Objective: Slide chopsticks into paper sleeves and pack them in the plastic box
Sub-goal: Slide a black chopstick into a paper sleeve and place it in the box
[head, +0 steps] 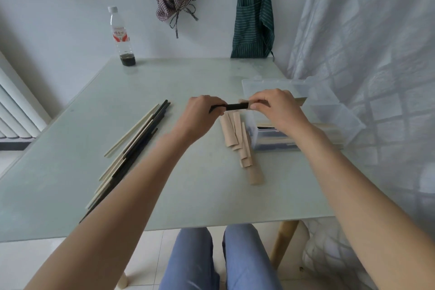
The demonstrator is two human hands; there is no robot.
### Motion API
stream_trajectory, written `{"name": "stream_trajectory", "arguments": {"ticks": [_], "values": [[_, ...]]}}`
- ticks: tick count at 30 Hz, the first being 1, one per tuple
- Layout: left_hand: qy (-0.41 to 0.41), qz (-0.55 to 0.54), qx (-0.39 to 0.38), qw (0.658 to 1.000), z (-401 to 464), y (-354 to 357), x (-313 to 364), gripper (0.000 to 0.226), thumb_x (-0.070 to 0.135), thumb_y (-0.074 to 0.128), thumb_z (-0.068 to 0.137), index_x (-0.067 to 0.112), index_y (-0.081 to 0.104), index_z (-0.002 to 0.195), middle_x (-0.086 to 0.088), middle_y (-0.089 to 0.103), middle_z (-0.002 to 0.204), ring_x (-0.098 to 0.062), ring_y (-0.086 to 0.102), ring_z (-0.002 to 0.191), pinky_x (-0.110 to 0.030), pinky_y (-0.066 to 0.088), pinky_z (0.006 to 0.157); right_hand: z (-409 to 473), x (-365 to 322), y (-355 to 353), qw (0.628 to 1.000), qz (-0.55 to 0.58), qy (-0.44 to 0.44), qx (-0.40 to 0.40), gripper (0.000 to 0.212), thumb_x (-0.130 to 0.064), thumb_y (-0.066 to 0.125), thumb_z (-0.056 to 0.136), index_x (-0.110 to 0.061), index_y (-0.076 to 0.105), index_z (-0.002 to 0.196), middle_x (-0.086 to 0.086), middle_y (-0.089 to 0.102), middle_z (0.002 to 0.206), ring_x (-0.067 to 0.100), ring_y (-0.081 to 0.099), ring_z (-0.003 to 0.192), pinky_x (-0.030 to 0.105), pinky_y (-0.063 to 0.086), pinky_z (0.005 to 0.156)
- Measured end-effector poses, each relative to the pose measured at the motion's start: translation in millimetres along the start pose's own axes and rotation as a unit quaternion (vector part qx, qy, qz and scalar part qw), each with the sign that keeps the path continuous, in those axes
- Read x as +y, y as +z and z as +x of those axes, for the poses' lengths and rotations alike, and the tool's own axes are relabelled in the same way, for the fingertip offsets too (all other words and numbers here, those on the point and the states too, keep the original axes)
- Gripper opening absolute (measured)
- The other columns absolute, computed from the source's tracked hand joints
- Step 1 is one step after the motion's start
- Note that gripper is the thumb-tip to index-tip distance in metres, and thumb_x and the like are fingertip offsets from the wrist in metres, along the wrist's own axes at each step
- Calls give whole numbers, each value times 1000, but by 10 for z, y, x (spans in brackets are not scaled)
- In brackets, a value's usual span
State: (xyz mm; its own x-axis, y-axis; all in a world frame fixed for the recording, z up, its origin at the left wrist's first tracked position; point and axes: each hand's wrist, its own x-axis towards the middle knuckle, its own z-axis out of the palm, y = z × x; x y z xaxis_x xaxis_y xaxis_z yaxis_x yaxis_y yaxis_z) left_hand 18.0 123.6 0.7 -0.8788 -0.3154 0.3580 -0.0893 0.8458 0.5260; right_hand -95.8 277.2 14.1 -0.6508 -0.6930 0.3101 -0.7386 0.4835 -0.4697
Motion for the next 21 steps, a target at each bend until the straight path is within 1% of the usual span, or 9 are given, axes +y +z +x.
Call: {"name": "stream_trajectory", "arguments": {"ticks": [2, 4, 6, 9, 10, 12, 15, 18, 21], "values": [[9, 0, -12, 1000, 156, 177, 155, 24, 10, 50, 94, 11, 69, 109, -8, 67, 96, -21, 55, 85, -19, 32, 66, -14, 204, -120, 999, -40, 16, -3, 18, -17, 57, 91, -15, 72, 101, -3, 66, 84, 23, 58, 91, 39, 43, 88], [13, -7, -19, 1000, 316, 346, 311, 25, 11, 52, 93, 10, 65, 114, -8, 62, 101, -15, 51, 86, -15, 30, 70, -18, 423, -229, 997, -55, 43, -17, 16, -15, 58, 90, -13, 72, 96, -5, 56, 72, 23, 55, 84, 36, 42, 75], [23, -5, -29, 999, 475, 506, 458, 22, 11, 55, 92, 10, 65, 111, -7, 61, 99, -12, 48, 84, -15, 31, 69, -23, 640, -323, 996, -53, 71, -27, 13, -17, 60, 89, -12, 72, 92, 0, 57, 74, 23, 54, 78, 34, 41, 68], [23, 26, -71, 997, 682, 755, 606, 16, 11, 57, 90, 10, 68, 101, -6, 63, 94, -21, 57, 89, -26, 41, 71, -24, 934, -399, 991, -66, 108, -49, 9, -16, 62, 87, -17, 71, 86, 0, 57, 70, 23, 54, 72, 33, 39, 62], [13, 40, -84, 996, 725, 823, 628, 14, 12, 58, 89, 13, 68, 99, -5, 63, 94, -24, 58, 89, -29, 45, 71, -20, 1000, -395, 988, -74, 117, -62, 10, -15, 62, 87, -18, 70, 84, 1, 58, 70, 24, 55, 72, 32, 40, 62], [-14, 76, -102, 992, 769, 929, 650, 13, 17, 60, 88, 19, 67, 98, -3, 67, 97, -27, 60, 91, -35, 50, 78, -5, 1093, -356, 985, -88, 126, -80, 14, -11, 59, 87, -16, 71, 86, 6, 63, 78, 28, 58, 78, 34, 45, 66], [-30, 93, -100, 990, 777, 987, 625, 17, 19, 60, 89, 21, 66, 105, -1, 69, 104, -23, 60, 101, -38, 44, 93, 23, 1125, -266, 986, -87, 130, -57, 24, -5, 52, 89, -14, 71, 99, 10, 67, 103, 29, 61, 96, 39, 51, 85], [-27, 54, -49, 997, 718, 939, 539, 21, 16, 56, 92, 20, 64, 111, -2, 64, 113, -20, 58, 107, -40, 43, 96, 36, 1023, -179, 992, -74, 96, -34, 24, -10, 52, 93, -11, 67, 112, 9, 62, 116, 25, 57, 108, 36, 46, 95], [-79, 7, 34, 996, 611, 829, 363, 30, 2, 47, 90, 14, 66, 110, -8, 62, 114, -22, 60, 103, -30, 46, 92, 18, 760, -93, 998, -40, 37, -17, 26, -11, 50, 94, -12, 65, 115, 8, 59, 116, 22, 54, 109, 26, 39, 91]]}}
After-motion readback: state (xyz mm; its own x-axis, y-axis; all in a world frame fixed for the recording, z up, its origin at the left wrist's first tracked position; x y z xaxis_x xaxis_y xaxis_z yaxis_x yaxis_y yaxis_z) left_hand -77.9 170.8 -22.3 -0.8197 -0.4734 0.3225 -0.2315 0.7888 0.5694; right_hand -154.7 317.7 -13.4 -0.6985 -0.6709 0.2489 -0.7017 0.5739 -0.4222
